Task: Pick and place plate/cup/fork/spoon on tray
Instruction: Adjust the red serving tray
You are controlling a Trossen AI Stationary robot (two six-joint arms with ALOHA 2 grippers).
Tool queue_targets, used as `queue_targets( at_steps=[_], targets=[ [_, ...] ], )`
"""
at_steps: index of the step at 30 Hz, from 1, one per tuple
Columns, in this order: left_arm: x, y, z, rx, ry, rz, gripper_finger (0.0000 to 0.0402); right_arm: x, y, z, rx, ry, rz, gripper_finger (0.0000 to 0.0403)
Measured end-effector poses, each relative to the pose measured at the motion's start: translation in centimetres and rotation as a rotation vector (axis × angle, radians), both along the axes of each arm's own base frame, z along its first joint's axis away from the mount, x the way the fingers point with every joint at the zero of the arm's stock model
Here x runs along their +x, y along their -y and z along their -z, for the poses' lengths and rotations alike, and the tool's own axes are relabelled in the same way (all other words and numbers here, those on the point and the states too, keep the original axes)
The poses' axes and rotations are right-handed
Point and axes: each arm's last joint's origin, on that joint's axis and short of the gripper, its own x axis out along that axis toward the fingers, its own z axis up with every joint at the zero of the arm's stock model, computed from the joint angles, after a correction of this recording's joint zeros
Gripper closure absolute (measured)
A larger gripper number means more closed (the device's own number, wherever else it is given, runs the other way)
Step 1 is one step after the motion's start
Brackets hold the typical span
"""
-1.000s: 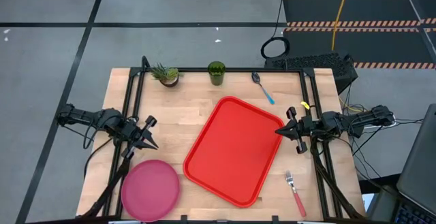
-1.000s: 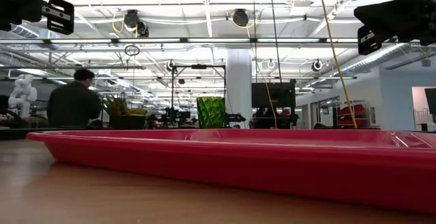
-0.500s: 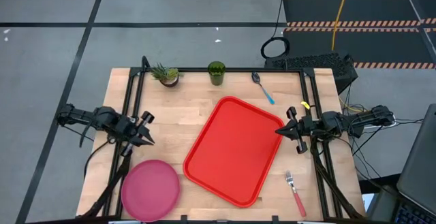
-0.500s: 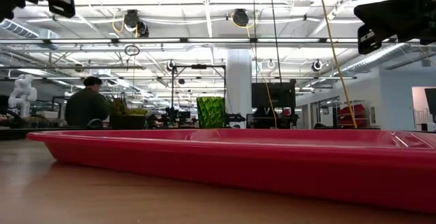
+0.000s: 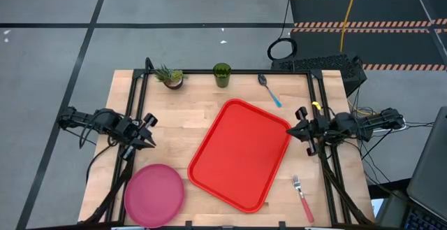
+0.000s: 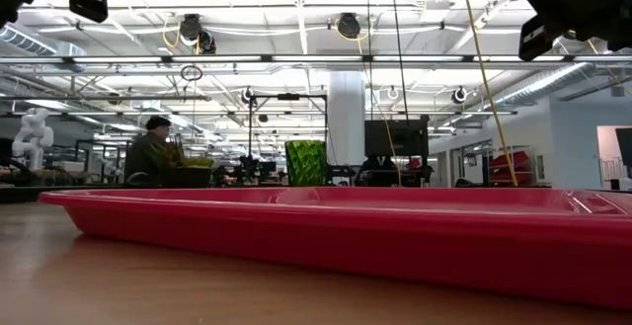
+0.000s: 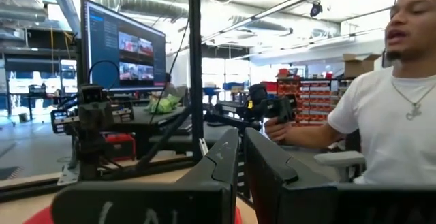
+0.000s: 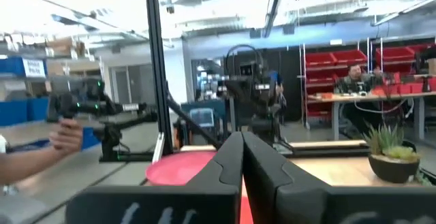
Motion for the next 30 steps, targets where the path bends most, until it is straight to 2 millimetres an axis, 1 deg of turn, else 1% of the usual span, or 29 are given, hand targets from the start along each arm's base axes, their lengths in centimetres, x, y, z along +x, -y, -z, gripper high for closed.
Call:
queue_targets(
  at_steps=[4, 7, 10, 13, 16, 19, 20, 21, 23, 26, 28, 30],
  targets=[
    [0.1, 0.0, 0.3, 0.01, -0.032, 0.0, 0.0371, 0.0, 0.0, 0.0, 0.015, 0.003, -0.004, 0.0403],
    [0.2, 0.0, 0.8, 0.102, -0.038, -0.039, 0.0371, 0.0, 0.0, -0.1, 0.011, 0.006, -0.001, 0.0403],
    [0.3, -0.1, 0.8, 0.148, -0.008, -0.118, 0.0371, -0.1, 0.1, -0.4, -0.008, 0.046, 0.032, 0.0403],
    [0.4, -0.6, 0.5, 0.128, 0.01, -0.276, 0.0371, -0.2, 0.2, -0.8, -0.043, 0.093, 0.053, 0.0397],
    [0.7, -1.1, 1.0, 0.076, -0.078, -0.45, 0.0371, -0.3, 0.3, -1.3, -0.039, 0.14, 0.087, 0.0376],
    [0.8, -1.6, 1.4, 0.021, -0.146, -0.585, 0.0371, -0.3, 0.3, -2.0, -0.033, 0.212, 0.102, 0.0338],
    [0.8, -1.8, 1.4, -0.007, -0.155, -0.625, 0.0371, -0.2, 0.4, -2.0, -0.025, 0.208, 0.124, 0.0323],
    [0.9, -1.9, 1.4, -0.037, -0.162, -0.659, 0.0371, 0.0, 0.4, -1.8, -0.018, 0.176, 0.158, 0.0306],
    [1.0, -2.0, 1.5, -0.092, -0.186, -0.701, 0.037, 0.8, 0.7, -1.1, -0.018, 0.043, 0.272, 0.0272],
    [1.6, -2.1, 2.2, -0.089, -0.271, -0.718, 0.037, 1.8, 1.1, -2.0, -0.004, -0.097, 0.445, 0.0229],
    [2.0, -2.1, 2.3, -0.084, -0.324, -0.728, 0.0365, 2.6, 1.1, -3.0, -0.013, -0.159, 0.491, 0.0212],
    [2.4, -2.1, 2.0, -0.072, -0.388, -0.754, 0.0351, 3.7, 1.1, -3.9, -0.039, -0.24, 0.511, 0.0204]
  ],
)
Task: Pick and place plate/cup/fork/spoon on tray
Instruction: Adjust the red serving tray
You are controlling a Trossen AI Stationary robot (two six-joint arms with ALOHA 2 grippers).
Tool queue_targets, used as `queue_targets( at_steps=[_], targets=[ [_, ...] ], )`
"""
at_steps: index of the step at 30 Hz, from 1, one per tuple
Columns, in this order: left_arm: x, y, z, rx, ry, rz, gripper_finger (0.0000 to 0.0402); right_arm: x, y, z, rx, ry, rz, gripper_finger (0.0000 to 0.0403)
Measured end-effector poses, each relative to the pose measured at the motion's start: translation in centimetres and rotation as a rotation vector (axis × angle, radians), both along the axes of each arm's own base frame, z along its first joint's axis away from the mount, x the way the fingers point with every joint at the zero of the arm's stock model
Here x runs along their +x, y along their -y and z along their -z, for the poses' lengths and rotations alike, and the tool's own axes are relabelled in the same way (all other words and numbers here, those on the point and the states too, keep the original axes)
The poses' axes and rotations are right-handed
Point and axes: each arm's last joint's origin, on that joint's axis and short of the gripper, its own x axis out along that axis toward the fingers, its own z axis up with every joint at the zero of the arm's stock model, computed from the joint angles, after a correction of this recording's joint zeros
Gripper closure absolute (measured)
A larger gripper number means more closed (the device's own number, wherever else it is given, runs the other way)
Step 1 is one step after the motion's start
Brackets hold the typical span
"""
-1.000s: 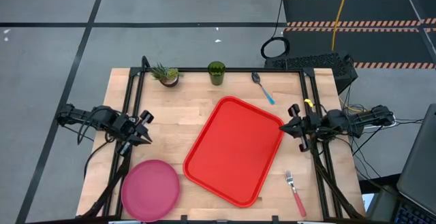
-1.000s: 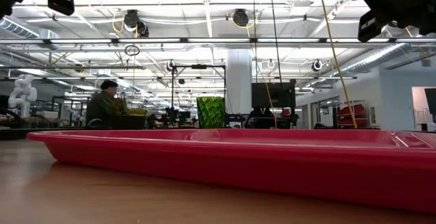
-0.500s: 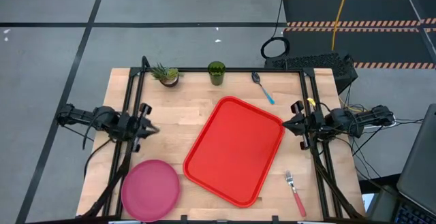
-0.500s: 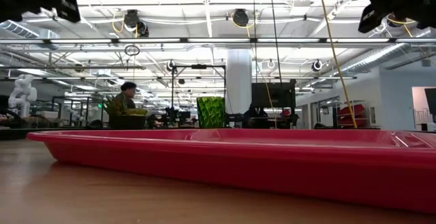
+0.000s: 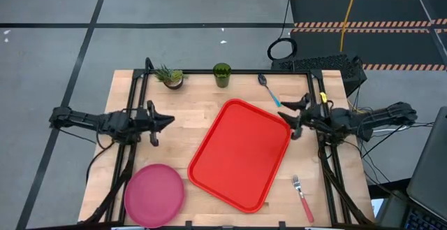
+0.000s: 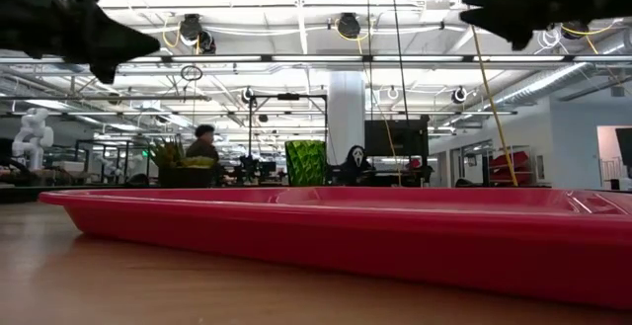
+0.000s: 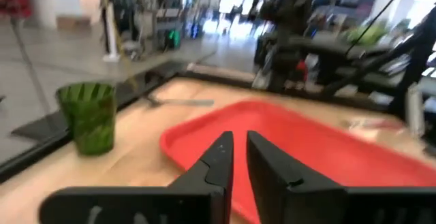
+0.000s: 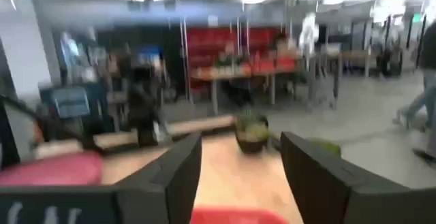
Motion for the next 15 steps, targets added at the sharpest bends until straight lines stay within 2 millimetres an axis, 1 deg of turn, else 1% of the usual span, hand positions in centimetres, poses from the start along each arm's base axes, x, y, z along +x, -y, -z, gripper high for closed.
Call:
queue_targets(
  at_steps=[2, 5, 7, 10, 12, 15],
  targets=[
    [0.5, -0.1, -1.0, 0.008, -0.055, -0.016, 0.033, 1.2, 0.0, -1.5, 0.0, -0.082, 0.034, 0.0203],
    [1.6, -0.1, -3.5, 0.025, -0.122, -0.036, 0.0295, 3.1, 0.3, -3.4, 0.002, -0.264, 0.091, 0.0209],
    [2.5, -0.2, -5.1, 0.047, -0.206, -0.048, 0.0272, 4.3, 0.5, -4.7, 0.0, -0.388, 0.116, 0.0214],
    [3.9, -0.3, -7.0, 0.091, -0.357, -0.059, 0.0244, 5.9, 1.1, -5.7, 0.035, -0.581, 0.145, 0.0219],
    [4.8, -0.3, -7.6, 0.111, -0.45, -0.064, 0.023, 6.8, 1.8, -5.6, 0.092, -0.709, 0.16, 0.0218],
    [6.1, -0.1, -7.6, 0.087, -0.515, -0.027, 0.0216, 7.7, 2.8, -3.8, 0.179, -0.919, 0.196, 0.0211]
  ],
)
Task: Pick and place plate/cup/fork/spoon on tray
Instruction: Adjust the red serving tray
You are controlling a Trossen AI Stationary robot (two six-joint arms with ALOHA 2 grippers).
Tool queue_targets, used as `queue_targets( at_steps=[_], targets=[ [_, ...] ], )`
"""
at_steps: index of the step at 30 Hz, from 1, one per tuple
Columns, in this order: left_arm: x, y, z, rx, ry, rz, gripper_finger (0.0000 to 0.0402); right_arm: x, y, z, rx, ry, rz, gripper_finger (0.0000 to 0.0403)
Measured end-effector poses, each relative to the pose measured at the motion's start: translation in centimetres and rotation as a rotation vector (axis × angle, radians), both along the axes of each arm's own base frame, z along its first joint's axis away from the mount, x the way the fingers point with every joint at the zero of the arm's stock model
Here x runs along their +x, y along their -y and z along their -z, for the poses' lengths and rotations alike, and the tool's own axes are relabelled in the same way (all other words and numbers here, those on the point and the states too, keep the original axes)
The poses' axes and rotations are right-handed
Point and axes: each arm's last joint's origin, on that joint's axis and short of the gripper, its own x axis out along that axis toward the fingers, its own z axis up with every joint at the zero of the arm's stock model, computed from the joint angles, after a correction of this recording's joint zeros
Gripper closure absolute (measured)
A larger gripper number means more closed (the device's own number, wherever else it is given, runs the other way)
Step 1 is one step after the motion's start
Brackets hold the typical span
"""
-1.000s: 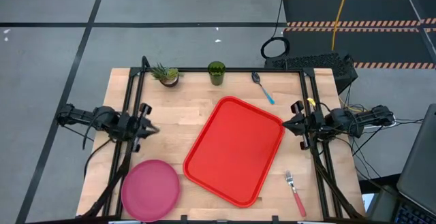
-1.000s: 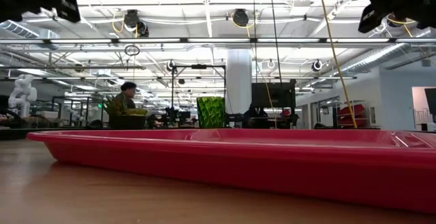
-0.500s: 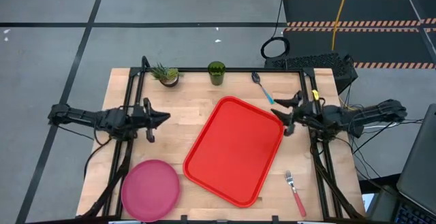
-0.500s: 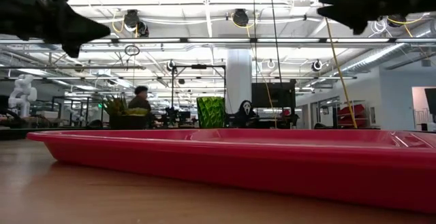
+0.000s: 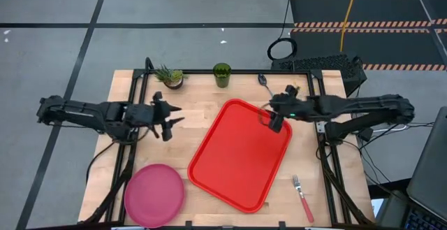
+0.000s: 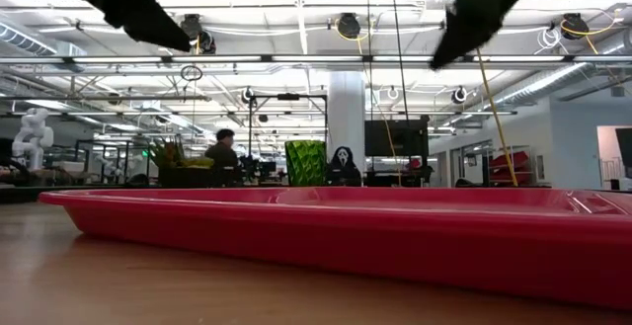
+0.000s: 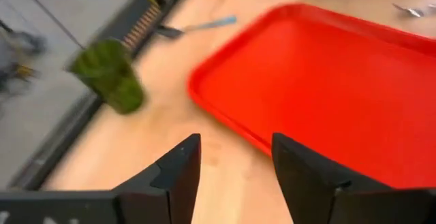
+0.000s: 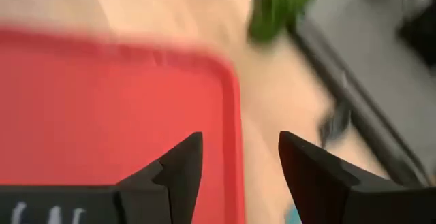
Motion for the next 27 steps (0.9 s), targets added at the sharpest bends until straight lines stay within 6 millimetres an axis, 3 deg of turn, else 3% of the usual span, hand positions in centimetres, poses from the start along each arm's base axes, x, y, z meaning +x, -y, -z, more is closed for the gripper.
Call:
queue_targets(
  at_steps=[4, 7, 13, 19, 27],
  targets=[
    [1.0, 0.6, 1.2, -0.076, -0.053, 0.077, 0.0207, 0.0, 0.9, 3.4, 0.101, -0.258, 0.078, 0.0198],
    [1.1, 1.1, 2.4, -0.094, -0.087, 0.088, 0.0206, -0.2, 1.2, 5.1, 0.123, -0.35, 0.116, 0.0185],
    [1.3, 1.8, 3.6, -0.125, -0.082, 0.11, 0.0206, -0.2, 1.4, 7.3, 0.144, -0.308, 0.154, 0.0172],
    [1.3, 2.4, 3.5, -0.147, -0.06, 0.129, 0.0206, -1.7, 1.9, 9.6, 0.178, -0.369, 0.205, 0.0178],
    [1.6, 3.1, 3.6, -0.24, -0.031, 0.12, 0.0206, -2.3, 2.0, 11.0, 0.226, -0.354, 0.194, 0.0179]
  ],
)
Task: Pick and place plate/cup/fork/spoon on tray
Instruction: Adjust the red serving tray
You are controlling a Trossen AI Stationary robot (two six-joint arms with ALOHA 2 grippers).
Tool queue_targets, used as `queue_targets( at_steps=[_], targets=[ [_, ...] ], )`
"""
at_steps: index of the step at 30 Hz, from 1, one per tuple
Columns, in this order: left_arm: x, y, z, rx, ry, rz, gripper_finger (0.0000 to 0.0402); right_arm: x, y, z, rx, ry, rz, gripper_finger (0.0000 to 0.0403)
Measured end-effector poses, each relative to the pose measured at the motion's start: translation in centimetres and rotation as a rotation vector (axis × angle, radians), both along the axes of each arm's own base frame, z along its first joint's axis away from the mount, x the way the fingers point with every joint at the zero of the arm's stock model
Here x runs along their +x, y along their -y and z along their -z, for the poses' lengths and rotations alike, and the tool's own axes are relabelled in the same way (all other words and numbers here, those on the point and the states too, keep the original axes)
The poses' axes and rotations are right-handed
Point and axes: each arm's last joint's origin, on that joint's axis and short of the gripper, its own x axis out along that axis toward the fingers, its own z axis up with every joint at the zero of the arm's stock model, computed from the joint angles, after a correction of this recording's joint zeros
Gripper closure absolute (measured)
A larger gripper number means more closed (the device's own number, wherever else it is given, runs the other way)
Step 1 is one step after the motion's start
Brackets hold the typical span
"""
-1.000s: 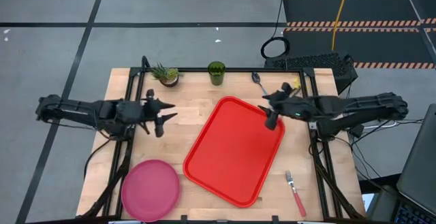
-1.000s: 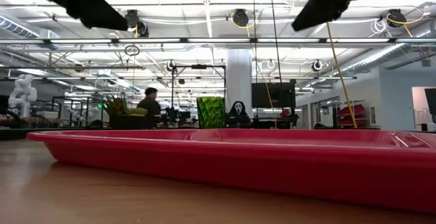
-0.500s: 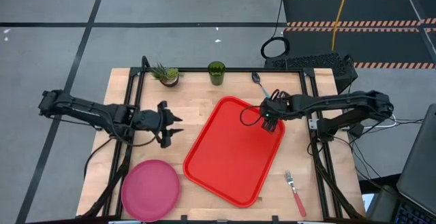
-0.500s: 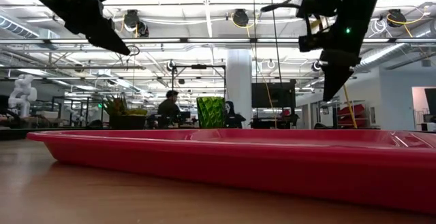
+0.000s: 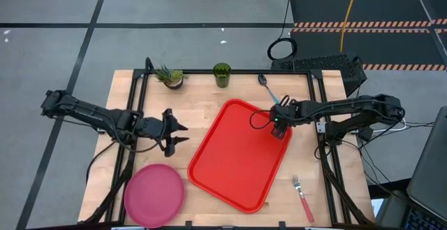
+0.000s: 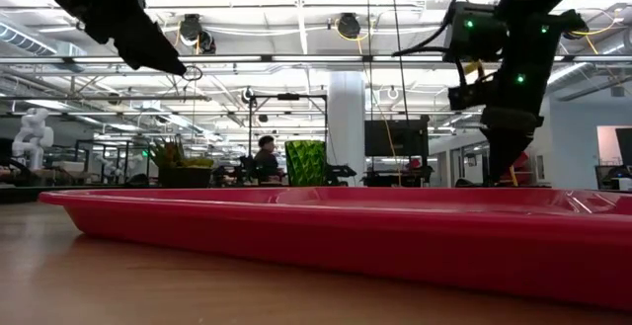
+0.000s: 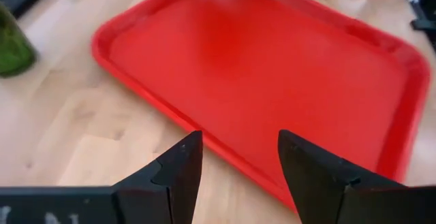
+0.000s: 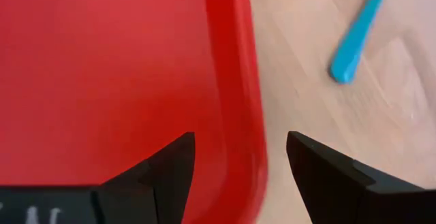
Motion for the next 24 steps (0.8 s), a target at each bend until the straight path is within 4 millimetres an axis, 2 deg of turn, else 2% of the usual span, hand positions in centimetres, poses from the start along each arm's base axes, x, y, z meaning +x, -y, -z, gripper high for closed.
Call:
queue_targets(
  at_steps=[5, 14, 24],
  targets=[
    [1.4, 1.1, 0.6, -0.07, 0.017, 0.034, 0.0206, -0.4, 0.0, 0.5, 0.001, -0.021, -0.008, 0.0179],
    [4.8, 2.1, 4.2, -0.089, -0.061, 0.009, 0.0206, -0.4, 0.0, 0.6, -0.003, -0.031, -0.034, 0.0179],
    [6.7, 2.7, 7.1, -0.104, -0.105, -0.015, 0.0206, -0.3, 0.2, 0.6, -0.015, -0.026, -0.049, 0.0179]
  ],
)
